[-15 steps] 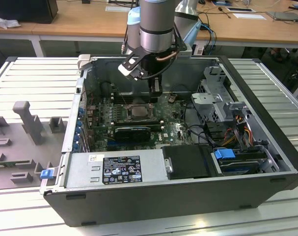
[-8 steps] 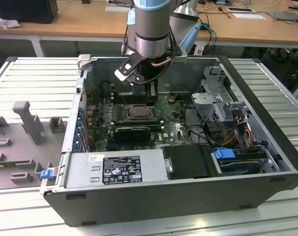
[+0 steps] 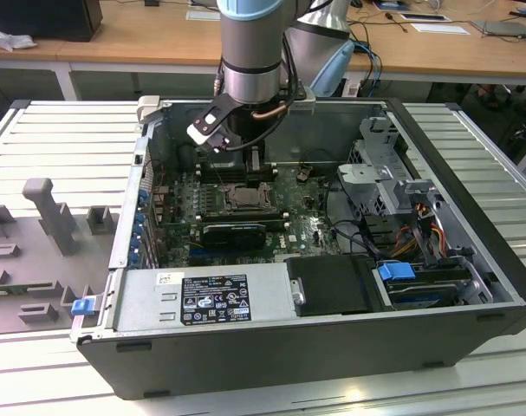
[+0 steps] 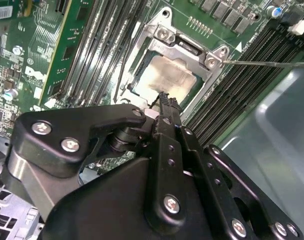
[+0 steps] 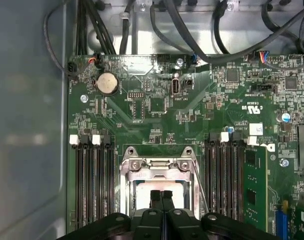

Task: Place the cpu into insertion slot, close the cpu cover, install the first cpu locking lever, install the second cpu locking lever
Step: 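Close the cpu cover, then install the first cpu locking lever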

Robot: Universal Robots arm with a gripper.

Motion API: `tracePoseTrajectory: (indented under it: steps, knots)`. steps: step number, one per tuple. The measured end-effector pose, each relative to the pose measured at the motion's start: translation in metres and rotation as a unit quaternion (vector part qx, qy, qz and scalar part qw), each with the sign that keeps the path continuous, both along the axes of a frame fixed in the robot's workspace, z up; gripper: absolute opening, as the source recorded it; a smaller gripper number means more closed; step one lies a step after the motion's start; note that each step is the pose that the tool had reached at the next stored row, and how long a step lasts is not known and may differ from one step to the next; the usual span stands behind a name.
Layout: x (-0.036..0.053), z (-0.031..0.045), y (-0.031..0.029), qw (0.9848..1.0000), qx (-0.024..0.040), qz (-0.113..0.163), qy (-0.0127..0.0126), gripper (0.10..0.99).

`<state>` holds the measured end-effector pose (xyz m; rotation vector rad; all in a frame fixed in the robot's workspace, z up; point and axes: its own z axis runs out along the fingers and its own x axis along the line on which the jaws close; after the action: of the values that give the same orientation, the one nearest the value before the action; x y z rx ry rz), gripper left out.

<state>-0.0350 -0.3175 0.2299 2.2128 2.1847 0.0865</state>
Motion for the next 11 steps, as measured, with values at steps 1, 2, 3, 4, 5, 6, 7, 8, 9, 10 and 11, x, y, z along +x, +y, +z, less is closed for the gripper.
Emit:
tracePoseTrajectory:
  steps: [1,2,3,4,5,6,7,8,9,10,11]
  knots:
    - [-0.0006,0.0,0.0,1.0,0.0001,0.0,0.0001,0.106]
    - [-0.0018,0.0,0.0,1.0,0.0005,0.0,0.0,0.106]
    - [-0.0026,0.0,0.0,1.0,0.0008,0.0,0.0,0.106]
    - [-0.0037,0.0,0.0,1.0,0.0012,0.0,0.0,0.106]
    - [-0.0042,0.0,0.0,1.0,0.0013,0.0,0.0,0.106]
    - [-0.0043,0.0,0.0,1.0,0.0013,0.0,0.0,0.106]
    - [-0.0043,0.0001,0.0,1.0,0.0013,0.0,0.0,0.106]
    - [-0.0044,0.0004,0.0,1.0,0.0013,0.0,0.0,0.106]
    - [-0.0043,0.0006,-0.0001,1.0,0.0013,0.0,0.0001,0.106]
    - [-0.0043,0.0008,0.0,1.0,0.0013,0.0,0.0,0.106]
    - [-0.0043,0.001,0.0,1.0,0.0014,0.0,0.0,0.106]
